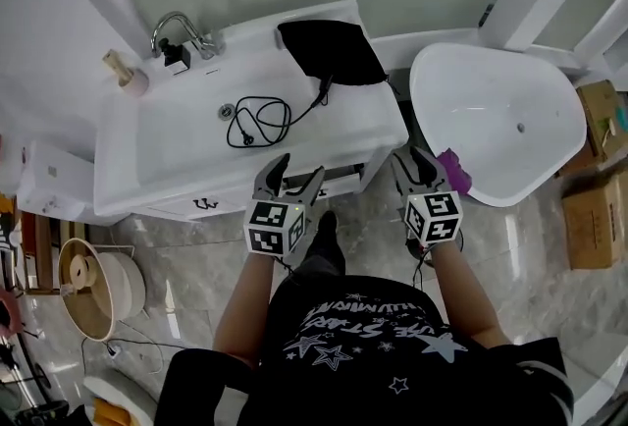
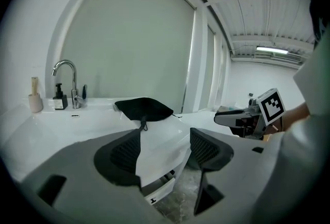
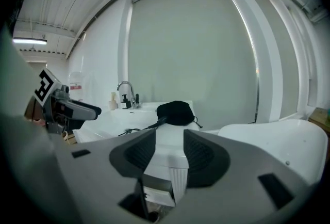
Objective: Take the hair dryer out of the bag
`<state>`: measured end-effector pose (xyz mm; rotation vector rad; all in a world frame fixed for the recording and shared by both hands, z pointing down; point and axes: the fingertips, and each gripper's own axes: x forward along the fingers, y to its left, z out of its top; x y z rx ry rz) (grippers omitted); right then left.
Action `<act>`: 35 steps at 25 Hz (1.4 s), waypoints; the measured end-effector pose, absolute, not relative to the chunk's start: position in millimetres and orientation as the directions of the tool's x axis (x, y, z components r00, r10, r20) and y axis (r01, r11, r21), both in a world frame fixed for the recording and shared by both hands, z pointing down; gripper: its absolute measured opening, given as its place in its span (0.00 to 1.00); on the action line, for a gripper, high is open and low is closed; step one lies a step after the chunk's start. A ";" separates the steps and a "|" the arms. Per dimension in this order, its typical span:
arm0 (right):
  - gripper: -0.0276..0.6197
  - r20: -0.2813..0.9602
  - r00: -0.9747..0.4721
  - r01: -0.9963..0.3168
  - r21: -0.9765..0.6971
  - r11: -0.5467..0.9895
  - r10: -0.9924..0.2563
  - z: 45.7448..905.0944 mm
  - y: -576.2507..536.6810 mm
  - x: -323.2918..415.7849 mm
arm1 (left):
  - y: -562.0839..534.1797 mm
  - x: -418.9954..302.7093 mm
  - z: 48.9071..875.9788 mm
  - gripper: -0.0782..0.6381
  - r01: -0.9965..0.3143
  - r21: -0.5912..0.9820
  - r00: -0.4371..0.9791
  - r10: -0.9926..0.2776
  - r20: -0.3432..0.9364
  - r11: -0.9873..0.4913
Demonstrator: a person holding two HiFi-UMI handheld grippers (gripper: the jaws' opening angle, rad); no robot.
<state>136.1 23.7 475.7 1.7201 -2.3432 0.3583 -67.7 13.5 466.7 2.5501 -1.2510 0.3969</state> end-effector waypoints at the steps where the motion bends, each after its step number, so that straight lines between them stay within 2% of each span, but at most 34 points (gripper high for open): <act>1: 0.29 0.317 -0.289 -0.957 -0.068 0.282 -0.903 476.1 15.7 137.8 | 3.2 -65.4 466.7 0.55 -0.793 0.122 0.596 -0.717 0.362 -0.597; 22: 0.28 0.418 -0.150 -0.986 0.003 0.166 -0.896 488.3 -128.0 163.6 | -144.3 -28.7 493.1 0.55 -0.674 0.173 0.708 -0.561 0.429 -0.718; 26: 0.28 0.465 -0.141 -0.982 0.048 0.184 -0.874 496.0 -155.9 164.9 | -172.0 -26.4 498.0 0.55 -0.653 0.181 0.722 -0.532 0.442 -0.736; 35: 0.35 0.592 -0.152 -0.947 0.141 0.288 -0.791 526.6 -194.1 153.5 | -194.1 -18.5 515.3 0.55 -0.616 0.227 0.747 -0.468 0.472 -0.755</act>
